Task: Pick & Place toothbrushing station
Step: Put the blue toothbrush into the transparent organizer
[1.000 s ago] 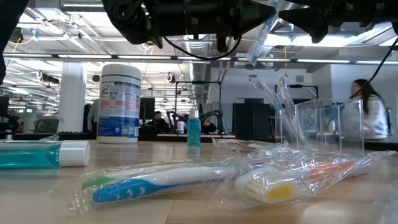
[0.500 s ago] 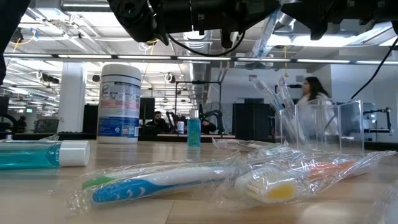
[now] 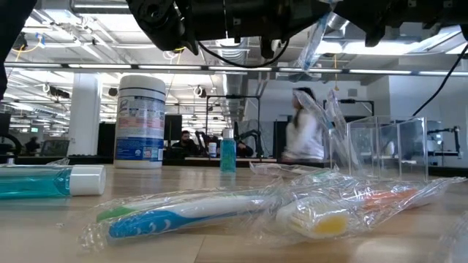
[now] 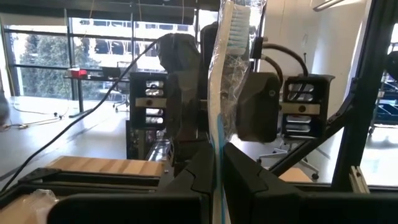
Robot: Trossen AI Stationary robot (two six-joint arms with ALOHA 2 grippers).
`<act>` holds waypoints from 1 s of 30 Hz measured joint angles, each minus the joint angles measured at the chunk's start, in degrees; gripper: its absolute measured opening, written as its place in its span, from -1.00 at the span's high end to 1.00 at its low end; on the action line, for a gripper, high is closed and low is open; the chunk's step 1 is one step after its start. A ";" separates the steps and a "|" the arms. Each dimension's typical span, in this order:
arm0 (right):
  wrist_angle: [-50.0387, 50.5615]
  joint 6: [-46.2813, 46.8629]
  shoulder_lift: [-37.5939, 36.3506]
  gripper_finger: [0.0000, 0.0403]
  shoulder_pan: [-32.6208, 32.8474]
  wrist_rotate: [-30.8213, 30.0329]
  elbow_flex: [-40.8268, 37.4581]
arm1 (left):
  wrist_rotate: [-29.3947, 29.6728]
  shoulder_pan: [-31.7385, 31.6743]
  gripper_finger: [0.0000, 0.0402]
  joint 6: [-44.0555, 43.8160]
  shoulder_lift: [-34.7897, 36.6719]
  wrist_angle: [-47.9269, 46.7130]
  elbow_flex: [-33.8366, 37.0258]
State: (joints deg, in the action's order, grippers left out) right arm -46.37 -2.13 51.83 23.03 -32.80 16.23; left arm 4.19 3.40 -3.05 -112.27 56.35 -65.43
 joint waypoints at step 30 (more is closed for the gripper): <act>0.29 -1.49 -0.02 0.99 -0.16 4.26 0.00 | -0.10 0.04 0.66 -0.22 -0.80 0.12 0.00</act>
State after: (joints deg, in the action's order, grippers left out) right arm -46.07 -3.62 51.82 22.87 -28.53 16.23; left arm 4.09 3.44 -3.27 -113.08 56.46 -65.43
